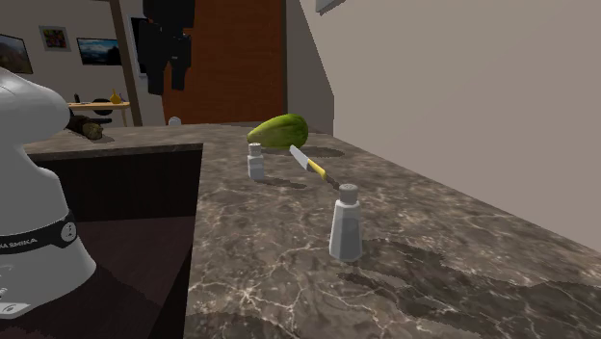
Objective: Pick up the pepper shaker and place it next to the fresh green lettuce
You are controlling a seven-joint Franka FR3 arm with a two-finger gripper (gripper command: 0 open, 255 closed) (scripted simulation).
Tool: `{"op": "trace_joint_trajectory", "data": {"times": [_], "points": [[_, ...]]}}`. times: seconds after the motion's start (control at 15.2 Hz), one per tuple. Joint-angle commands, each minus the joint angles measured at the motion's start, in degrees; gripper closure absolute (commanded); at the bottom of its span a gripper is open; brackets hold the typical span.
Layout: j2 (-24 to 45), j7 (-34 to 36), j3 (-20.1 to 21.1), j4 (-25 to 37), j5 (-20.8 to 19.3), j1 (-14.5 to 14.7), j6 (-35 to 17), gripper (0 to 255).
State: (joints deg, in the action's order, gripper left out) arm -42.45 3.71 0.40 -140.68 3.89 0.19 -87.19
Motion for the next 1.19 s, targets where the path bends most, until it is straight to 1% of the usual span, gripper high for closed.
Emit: {"op": "trace_joint_trajectory", "data": {"times": [0.0, 0.26, 0.59, 0.86, 1.12], "points": [[0.0, 0.0, 0.0, 0.0, 0.0, 0.0, 0.0, 0], [8.3, -2.7, -2.4, 3.6, -1.8, -1.2, -4.5, 0], [19.0, -6.0, -5.1, 9.6, -3.0, -2.4, -9.0, 0], [27.7, -8.5, -7.1, 15.7, -3.2, -3.2, -11.4, 0], [36.5, -11.0, -8.8, 22.9, -2.7, -4.1, -12.8, 0]]}}
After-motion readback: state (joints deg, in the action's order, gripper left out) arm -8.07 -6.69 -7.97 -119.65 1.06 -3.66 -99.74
